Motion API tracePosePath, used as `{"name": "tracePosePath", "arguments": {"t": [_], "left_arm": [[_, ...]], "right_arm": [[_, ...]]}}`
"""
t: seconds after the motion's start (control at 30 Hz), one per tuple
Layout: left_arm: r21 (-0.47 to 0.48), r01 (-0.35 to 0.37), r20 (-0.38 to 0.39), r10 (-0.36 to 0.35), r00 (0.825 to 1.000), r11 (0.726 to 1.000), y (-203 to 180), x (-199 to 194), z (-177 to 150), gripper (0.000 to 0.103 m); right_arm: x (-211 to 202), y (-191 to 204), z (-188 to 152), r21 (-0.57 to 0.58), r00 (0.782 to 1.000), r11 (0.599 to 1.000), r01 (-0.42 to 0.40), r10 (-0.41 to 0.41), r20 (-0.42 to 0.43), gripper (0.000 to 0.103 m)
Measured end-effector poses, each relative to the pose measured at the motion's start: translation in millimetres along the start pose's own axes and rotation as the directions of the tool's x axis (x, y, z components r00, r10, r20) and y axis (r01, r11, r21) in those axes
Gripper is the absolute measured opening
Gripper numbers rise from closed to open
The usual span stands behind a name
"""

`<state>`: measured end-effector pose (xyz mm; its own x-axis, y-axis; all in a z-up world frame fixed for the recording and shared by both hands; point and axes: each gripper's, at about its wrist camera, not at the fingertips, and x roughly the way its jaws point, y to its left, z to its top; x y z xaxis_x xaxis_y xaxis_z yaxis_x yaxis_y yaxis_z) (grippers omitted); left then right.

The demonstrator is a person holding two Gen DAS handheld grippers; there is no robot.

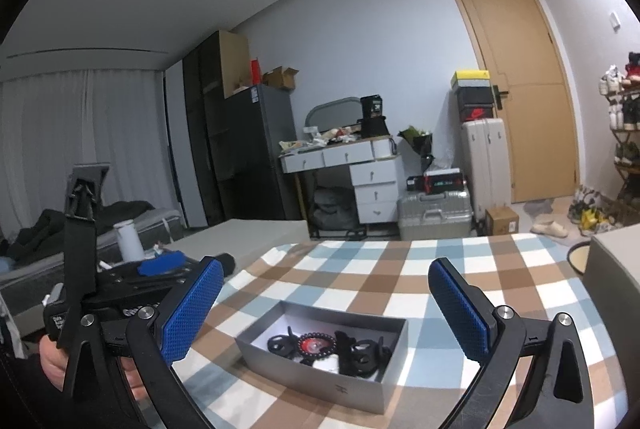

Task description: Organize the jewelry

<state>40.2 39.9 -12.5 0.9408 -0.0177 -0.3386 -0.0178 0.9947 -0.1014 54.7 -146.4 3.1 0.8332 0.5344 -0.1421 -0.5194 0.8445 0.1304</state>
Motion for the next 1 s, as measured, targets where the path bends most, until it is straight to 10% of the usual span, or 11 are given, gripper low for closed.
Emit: {"name": "tracePosePath", "arguments": {"t": [0.57, 1.0], "left_arm": [[0.019, -0.132, 0.000, 0.132, 0.991, 0.991, 4, 12, -38, 0.102], [0.051, -0.083, 0.000, 0.083, 0.997, 0.995, -1, 8, -50, 0.102]], "right_arm": [[13, 11, -45, -0.112, 0.986, 0.982, 0.154, -0.161, -0.053, 0.103], [24, 5, -55, -0.105, 0.974, 0.980, 0.171, -0.184, -0.132, 0.103]]}}
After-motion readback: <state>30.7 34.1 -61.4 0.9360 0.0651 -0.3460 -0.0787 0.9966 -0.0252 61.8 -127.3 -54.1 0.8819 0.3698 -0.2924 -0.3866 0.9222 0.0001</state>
